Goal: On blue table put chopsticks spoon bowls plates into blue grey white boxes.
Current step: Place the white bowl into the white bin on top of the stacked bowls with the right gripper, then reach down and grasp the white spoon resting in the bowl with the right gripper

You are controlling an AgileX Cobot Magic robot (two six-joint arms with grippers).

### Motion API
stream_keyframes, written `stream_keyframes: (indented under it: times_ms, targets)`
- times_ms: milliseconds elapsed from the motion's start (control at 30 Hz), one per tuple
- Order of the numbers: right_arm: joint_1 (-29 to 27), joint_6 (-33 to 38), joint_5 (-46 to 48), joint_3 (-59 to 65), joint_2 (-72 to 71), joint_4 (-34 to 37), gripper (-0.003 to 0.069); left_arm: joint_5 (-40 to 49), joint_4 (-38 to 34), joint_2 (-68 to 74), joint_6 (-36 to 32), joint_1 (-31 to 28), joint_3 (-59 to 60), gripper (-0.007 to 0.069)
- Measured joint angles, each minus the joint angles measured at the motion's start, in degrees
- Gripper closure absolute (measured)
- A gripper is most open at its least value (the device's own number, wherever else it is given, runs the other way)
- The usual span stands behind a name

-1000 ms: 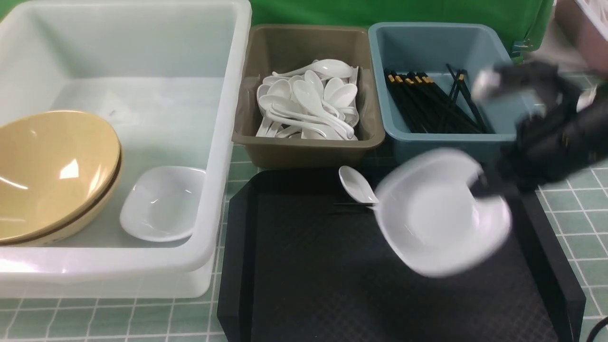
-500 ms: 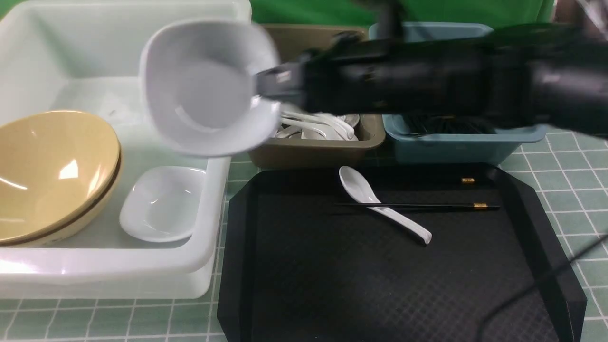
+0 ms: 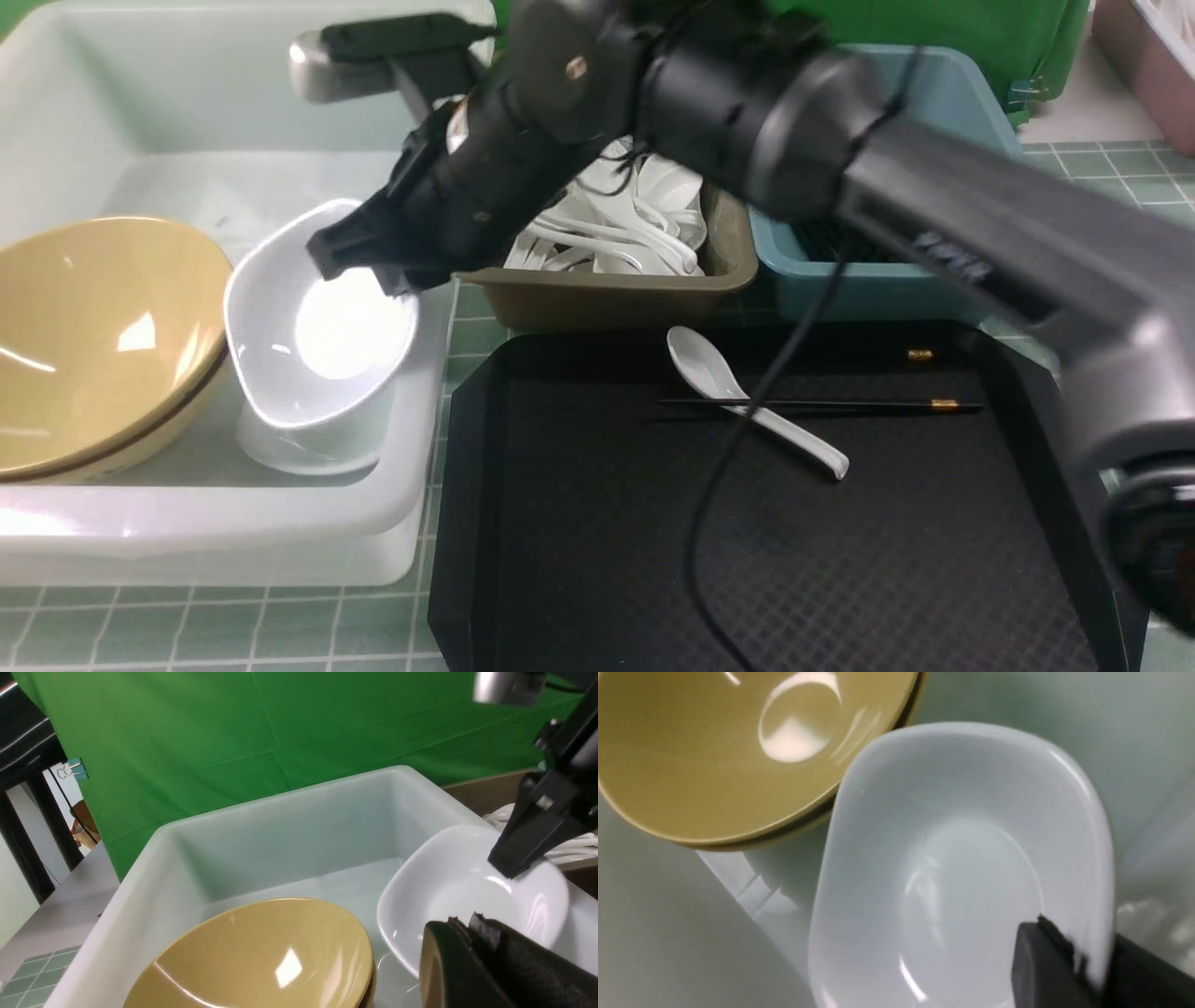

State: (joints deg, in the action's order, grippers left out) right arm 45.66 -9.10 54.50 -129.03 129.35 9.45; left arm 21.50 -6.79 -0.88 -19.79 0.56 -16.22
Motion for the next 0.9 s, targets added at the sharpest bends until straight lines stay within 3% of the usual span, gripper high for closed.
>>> stream_keyframes:
  times_ms: [200,400,600,700,900]
  targets:
    - [0.83,-8.71,-3.08,-2.56,3.52,-3.8,0.0479,0.0,0.0,0.0,0.0,0.0,0.0,0.0622]
    - [1.47,-10.11,-4.36,-3.33,4.18,-5.25,0.0436,0.0,0.0,0.0,0.0,0.0,0.0,0.0622]
    - [2.53,1.18,9.24,-8.28,2.32,-8.69,0.04,-0.04,0.0,0.0,0.0,0.0,0.0,0.0622]
    - [1.87,4.62,15.73,-7.08,-3.66,-13.84,0.0394,-0.04,0.0,0.0,0.0,0.0,0.0,0.0622]
    - [-8.1,9.5,16.33,9.42,-20.97,-18.15,0.0393,-0.04,0.0,0.0,0.0,0.0,0.0,0.0622]
